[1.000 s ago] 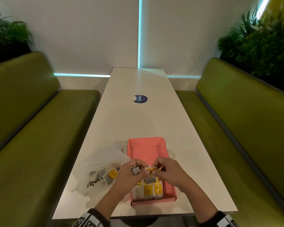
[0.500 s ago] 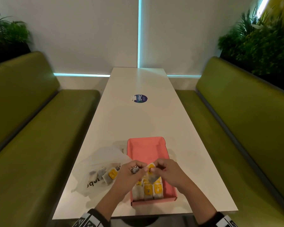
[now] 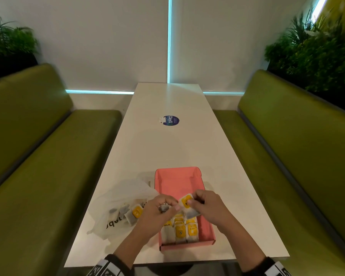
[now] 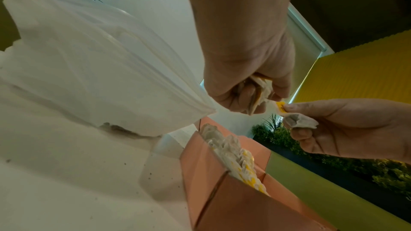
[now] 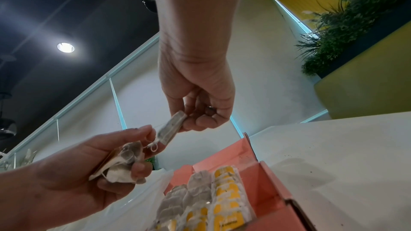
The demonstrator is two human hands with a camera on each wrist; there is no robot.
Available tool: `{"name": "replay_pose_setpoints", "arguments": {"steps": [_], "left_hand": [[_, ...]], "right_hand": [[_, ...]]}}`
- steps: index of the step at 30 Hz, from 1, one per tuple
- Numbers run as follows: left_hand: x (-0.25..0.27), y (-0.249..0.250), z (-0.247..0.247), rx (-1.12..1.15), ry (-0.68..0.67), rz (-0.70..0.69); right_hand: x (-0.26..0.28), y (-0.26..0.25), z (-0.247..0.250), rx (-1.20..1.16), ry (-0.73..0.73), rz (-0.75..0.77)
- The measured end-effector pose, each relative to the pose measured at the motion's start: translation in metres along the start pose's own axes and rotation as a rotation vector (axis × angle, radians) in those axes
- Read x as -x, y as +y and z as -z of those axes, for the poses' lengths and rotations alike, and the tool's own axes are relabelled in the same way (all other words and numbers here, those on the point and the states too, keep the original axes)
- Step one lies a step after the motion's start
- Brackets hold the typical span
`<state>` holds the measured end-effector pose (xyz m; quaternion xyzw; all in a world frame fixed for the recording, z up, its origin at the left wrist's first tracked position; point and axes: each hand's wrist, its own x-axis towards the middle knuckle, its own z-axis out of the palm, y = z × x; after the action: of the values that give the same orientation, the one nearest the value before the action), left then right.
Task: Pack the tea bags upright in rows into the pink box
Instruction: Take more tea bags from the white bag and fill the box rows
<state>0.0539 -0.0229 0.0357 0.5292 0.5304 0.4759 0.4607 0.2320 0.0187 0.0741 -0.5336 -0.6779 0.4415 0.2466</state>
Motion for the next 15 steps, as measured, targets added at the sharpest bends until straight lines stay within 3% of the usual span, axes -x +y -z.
{"name": "replay_pose_setpoints", "arguments": {"steps": [8,12,15], "left_hand": [[0.0070,0.0074,-0.0037,-0.003,-0.164,0.057],[0.0071,0.0041,-0.0050,-0.036,-0.156,0.052],[0.0082,0.0035,-0.0056,-0.049,-0.150,0.026]], "right_hand": [[0.0040,-0.0053,-0.0009,-0.346,0.006,-0.080],[0.0059,-0.0081,0.0002,-0.468,-0.106,-0.097],[0.0055,-0.0069,0.0003,-0.459,-0.089,-0.096]]}}
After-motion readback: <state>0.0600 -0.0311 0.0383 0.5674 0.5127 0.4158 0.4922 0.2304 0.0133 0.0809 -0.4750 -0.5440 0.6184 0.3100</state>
